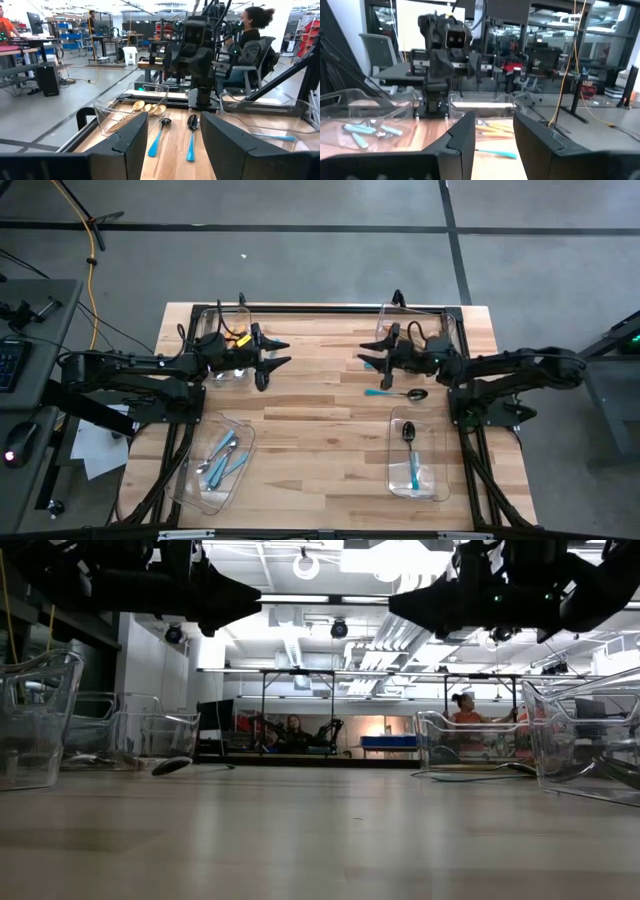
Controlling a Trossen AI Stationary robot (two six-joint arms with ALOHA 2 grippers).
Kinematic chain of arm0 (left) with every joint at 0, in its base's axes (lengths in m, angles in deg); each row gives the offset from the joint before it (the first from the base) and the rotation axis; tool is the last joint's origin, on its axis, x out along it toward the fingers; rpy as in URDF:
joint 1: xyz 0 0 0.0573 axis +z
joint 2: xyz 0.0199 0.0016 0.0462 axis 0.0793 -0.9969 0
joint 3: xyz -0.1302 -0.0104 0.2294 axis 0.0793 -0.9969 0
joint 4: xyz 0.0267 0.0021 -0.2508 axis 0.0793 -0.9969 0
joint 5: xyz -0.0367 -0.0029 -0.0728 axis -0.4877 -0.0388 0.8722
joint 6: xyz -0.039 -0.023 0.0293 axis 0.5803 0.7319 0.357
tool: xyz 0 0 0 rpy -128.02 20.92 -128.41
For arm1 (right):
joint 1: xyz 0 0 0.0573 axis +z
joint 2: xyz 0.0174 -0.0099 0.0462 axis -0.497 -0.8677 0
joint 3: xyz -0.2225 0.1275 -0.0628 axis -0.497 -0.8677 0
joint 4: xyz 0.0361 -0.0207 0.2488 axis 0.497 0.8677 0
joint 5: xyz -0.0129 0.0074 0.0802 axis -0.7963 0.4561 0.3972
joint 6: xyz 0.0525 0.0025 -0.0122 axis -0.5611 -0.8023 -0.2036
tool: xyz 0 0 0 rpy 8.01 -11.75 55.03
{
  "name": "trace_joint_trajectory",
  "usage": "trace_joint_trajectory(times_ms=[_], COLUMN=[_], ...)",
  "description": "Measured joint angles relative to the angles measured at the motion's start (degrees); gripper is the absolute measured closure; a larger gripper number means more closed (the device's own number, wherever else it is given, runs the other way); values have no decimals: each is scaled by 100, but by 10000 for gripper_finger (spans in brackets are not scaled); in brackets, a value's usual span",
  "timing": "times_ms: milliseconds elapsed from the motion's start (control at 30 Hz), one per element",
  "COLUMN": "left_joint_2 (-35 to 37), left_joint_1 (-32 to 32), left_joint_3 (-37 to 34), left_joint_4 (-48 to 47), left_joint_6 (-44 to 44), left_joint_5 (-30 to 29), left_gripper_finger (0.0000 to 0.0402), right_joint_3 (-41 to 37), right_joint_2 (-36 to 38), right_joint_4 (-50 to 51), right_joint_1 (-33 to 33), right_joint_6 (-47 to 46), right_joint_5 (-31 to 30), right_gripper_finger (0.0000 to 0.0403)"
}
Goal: Sort silverware by color (type)
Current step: Put the blue spoon into the bottom right transparent bin
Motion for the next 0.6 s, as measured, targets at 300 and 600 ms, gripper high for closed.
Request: trace_joint_trajectory(times_ms=[300,600], left_joint_2=[0,0], left_joint_1=[0,0], left_joint_3=[0,0], left_joint_4=[-60,-55], left_joint_6=[155,157], left_joint_5=[2,2], left_gripper_finger=[229,229], right_joint_3=[0,0], right_joint_2=[-164,-164], right_joint_4=[-199,-216], right_joint_1=[-41,-41], right_joint_6=[-118,-228], right_joint_5=[0,-2], right_gripper_finger=[284,284])
